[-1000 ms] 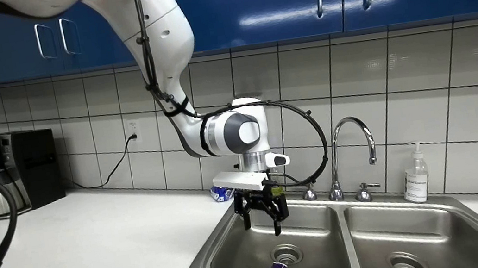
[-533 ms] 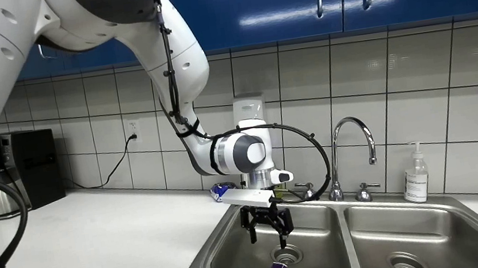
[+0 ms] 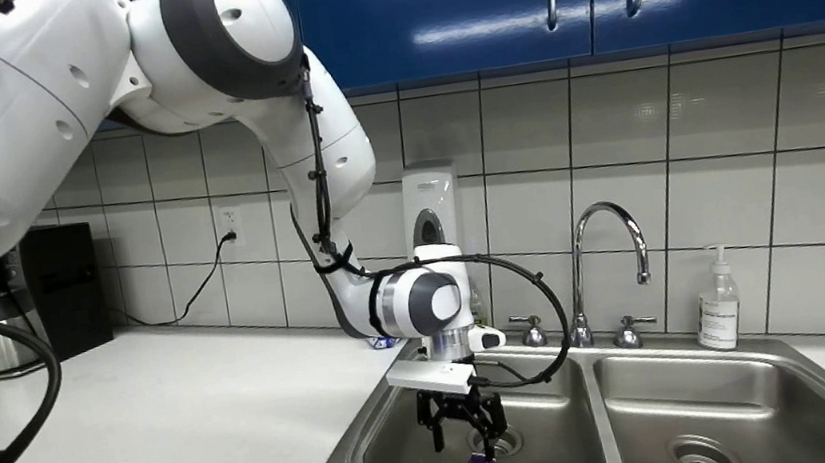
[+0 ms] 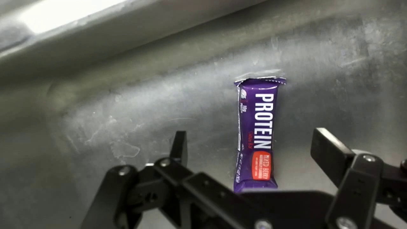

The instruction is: Shift the chocolate bar from the sink to the counter

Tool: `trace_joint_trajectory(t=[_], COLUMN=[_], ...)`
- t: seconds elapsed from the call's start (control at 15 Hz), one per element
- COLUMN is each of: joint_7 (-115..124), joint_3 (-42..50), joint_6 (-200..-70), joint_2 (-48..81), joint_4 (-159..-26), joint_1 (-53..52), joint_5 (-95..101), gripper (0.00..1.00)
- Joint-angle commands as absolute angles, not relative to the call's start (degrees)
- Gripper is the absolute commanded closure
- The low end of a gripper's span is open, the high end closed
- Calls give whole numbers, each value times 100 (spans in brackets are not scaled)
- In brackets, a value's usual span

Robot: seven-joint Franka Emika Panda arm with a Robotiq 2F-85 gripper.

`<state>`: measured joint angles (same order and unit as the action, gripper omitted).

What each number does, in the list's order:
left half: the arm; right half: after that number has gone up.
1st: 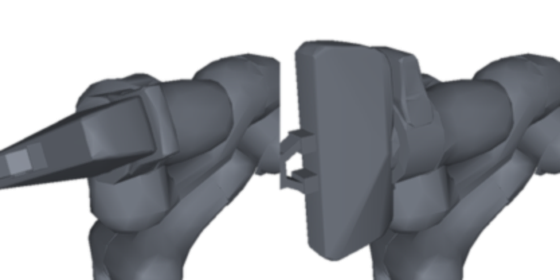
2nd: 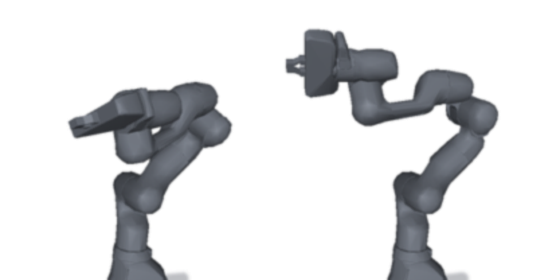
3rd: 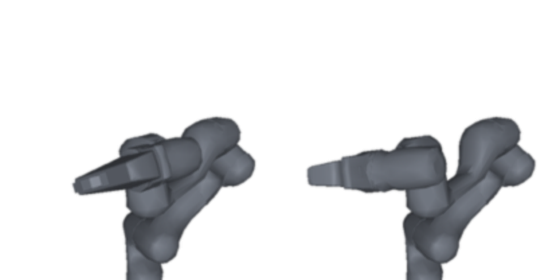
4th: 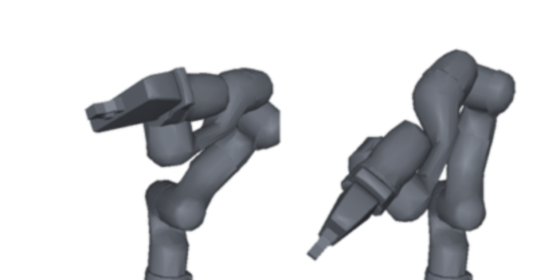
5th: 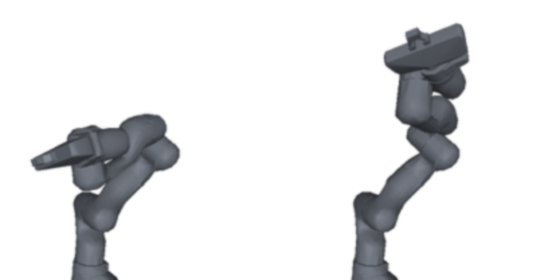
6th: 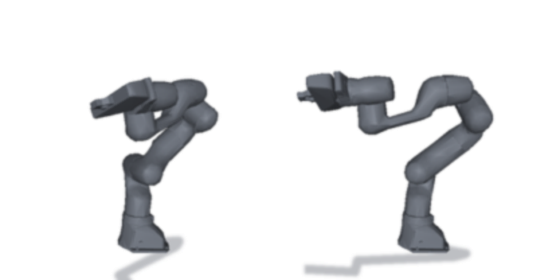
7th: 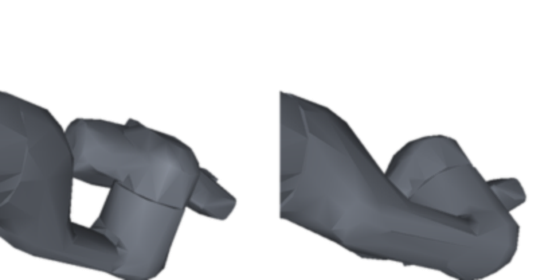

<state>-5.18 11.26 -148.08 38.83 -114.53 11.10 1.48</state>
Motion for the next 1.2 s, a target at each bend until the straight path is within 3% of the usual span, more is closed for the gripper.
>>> trace_joint_trajectory(t=[0.0,1.13], joint_7=[-490,-372], joint_3=[976,1071], joint_6=[-14946,-15029], joint_2=[4216,4401], joint_4=[-11228,-11225], joint_1=[1254,1141], joint_5=[123,218], gripper=[0,0])
